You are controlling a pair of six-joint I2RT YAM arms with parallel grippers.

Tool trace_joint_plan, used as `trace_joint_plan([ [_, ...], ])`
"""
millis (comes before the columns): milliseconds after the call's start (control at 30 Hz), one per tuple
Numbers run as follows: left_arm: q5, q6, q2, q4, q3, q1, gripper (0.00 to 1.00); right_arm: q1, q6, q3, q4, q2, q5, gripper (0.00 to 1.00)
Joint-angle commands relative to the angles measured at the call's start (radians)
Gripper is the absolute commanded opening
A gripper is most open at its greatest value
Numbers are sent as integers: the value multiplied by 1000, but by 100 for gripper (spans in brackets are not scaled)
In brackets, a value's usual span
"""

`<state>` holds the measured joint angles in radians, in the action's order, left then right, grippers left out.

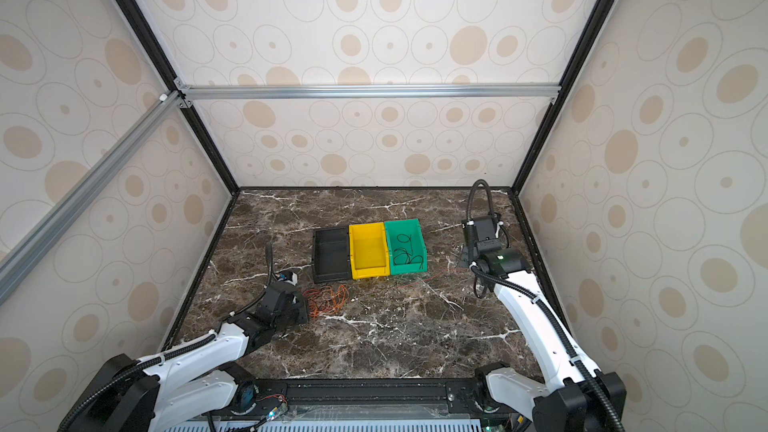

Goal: Untangle the cables
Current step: 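Drag the red wire out of the tangle with the right gripper, away from the bins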

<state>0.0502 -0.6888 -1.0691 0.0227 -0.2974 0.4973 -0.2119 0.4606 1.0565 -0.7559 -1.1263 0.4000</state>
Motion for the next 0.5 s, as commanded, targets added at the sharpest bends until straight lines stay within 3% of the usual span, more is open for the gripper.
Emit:
trace_joint_plan([
  [0,15,5,19,50,-3,-22,0,12,-24,0,-5,16,-39,0],
  [167,21,13,26,79,-12,-32,0,26,-48,16,-15,-2,-50,0],
  [233,28,8,32,102,-10,-47,0,85,-56,34,-43,-10,-21,0],
  [333,15,-5,44,110,5,-74,0,206,-47,45,-52,-7,-85,0],
  [467,20,-57,61,115,23,-113,0,274,-18,48,-57,-20,-77,0],
])
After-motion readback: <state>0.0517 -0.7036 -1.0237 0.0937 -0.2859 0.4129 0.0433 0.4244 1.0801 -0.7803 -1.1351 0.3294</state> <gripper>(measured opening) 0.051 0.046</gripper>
